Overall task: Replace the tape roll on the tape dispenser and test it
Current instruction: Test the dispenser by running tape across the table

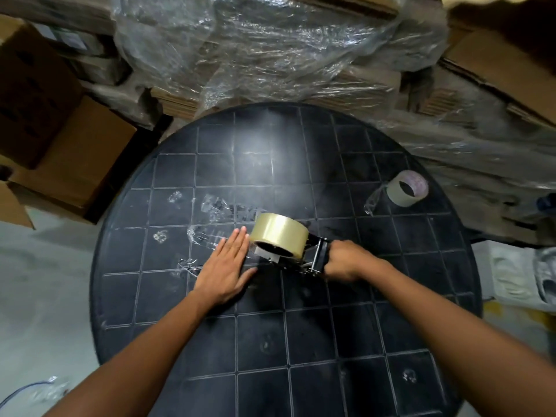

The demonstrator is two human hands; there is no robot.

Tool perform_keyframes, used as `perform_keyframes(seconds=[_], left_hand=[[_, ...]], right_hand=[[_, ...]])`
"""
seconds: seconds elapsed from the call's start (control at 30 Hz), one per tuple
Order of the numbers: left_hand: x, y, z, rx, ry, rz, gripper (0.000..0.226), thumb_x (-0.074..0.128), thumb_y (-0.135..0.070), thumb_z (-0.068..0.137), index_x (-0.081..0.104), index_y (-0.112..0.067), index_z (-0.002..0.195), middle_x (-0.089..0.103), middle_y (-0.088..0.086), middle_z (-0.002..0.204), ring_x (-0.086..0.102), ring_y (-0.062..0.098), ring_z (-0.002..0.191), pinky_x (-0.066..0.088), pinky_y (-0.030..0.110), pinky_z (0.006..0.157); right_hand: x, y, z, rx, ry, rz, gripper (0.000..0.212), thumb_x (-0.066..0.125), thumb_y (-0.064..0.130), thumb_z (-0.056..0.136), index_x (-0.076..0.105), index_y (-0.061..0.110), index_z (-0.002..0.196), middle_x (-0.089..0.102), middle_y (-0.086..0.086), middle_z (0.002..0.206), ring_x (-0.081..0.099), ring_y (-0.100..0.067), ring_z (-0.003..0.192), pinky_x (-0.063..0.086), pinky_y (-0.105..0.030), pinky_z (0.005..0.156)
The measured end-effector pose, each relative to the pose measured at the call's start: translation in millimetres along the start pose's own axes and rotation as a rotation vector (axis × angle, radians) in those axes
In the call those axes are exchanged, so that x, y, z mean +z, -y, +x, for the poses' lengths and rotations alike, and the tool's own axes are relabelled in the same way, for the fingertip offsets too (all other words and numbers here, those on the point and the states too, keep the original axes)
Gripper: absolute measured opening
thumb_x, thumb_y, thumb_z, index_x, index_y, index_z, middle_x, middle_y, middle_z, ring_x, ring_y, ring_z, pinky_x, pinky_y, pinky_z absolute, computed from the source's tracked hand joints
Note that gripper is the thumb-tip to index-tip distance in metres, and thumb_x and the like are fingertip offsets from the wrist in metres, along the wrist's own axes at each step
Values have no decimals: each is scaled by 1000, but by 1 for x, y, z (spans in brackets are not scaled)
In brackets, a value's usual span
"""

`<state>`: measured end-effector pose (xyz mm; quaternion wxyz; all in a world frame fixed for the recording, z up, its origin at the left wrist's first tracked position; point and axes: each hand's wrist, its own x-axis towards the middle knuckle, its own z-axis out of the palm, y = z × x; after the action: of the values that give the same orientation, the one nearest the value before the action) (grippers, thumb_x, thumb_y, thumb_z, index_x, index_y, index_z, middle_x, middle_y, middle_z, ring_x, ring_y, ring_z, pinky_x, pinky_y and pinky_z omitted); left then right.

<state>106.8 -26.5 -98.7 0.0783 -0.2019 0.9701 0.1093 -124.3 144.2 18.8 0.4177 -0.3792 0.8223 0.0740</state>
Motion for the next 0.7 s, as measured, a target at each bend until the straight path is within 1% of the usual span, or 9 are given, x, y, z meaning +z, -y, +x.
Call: perform_keyframes(seconds=[0.1, 0.23, 0.27, 0.33, 0.4, 0.43, 0.53, 0.6, 0.7], left_hand=[[-3, -4, 1, 1, -21, 5, 80, 17, -63, 95, 1, -11, 154, -7, 5, 162, -12, 16, 149, 9, 42, 123], [-4, -27, -1, -125, -31, -28, 86, 21, -66, 93, 2, -7, 153, -6, 8, 162, -9, 21, 150, 6, 44, 122], [-4, -38, 0, -118, -34, -35, 87, 21, -66, 93, 3, -6, 152, -6, 9, 161, -8, 23, 150, 5, 43, 122], [-1, -66, 6, 6, -32, -26, 85, 21, -66, 93, 12, -6, 152, 3, 12, 162, -1, 26, 150, 3, 41, 121], [4, -95, 13, 121, -31, -10, 81, 22, -66, 94, 26, -7, 149, 23, 14, 159, 11, 28, 149, 4, 42, 120], [5, -104, 15, 128, -32, -15, 79, 24, -66, 94, 30, -9, 147, 30, 12, 156, 16, 27, 148, 5, 43, 121], [7, -112, 16, 93, -54, -7, 76, 27, -66, 93, 34, -11, 145, 37, 10, 152, 21, 26, 147, 9, 45, 121], [10, -111, 15, 75, -49, 23, 80, 25, -67, 92, 35, -8, 145, 35, 12, 154, 17, 26, 148, 11, 45, 121], [8, -113, 14, 57, -37, 27, 84, 23, -67, 93, 17, -8, 152, 7, 10, 162, -3, 22, 150, 7, 43, 120]], right_hand=[[-6, -37, -21, 20, 13, -30, 54, 51, 61, 65, 68, 30, 107, 72, -1, 106, 66, -25, 87, 57, -35, 75], [-2, -75, -41, 65, 6, -14, 48, 54, 59, 70, 67, 31, 106, 72, 0, 105, 65, -21, 84, 57, -34, 75], [-1, -76, -40, 68, 3, -10, 47, 54, 58, 70, 67, 31, 106, 72, 0, 104, 65, -21, 83, 57, -34, 75], [-3, -74, -38, 64, -5, -15, 44, 55, 54, 72, 67, 27, 105, 72, -2, 105, 65, -24, 84, 57, -33, 74], [-7, -72, -37, 71, -1, -26, 40, 57, 47, 75, 68, 24, 106, 71, -4, 105, 65, -25, 85, 56, -32, 73], [-9, -72, -35, 69, 4, -24, 38, 58, 45, 76, 68, 23, 106, 70, -4, 104, 65, -24, 84, 56, -31, 73], [-11, -71, -35, 61, 18, -23, 38, 59, 44, 76, 67, 23, 106, 70, -1, 100, 63, -20, 80, 54, -29, 70], [-12, -76, -37, 57, 25, -39, 40, 57, 45, 75, 66, 22, 107, 70, -2, 101, 64, -22, 82, 54, -31, 71], [-19, -91, -50, 111, 38, -108, 42, 54, 48, 75, 65, 24, 108, 70, -3, 106, 63, -24, 84, 52, -32, 71]])
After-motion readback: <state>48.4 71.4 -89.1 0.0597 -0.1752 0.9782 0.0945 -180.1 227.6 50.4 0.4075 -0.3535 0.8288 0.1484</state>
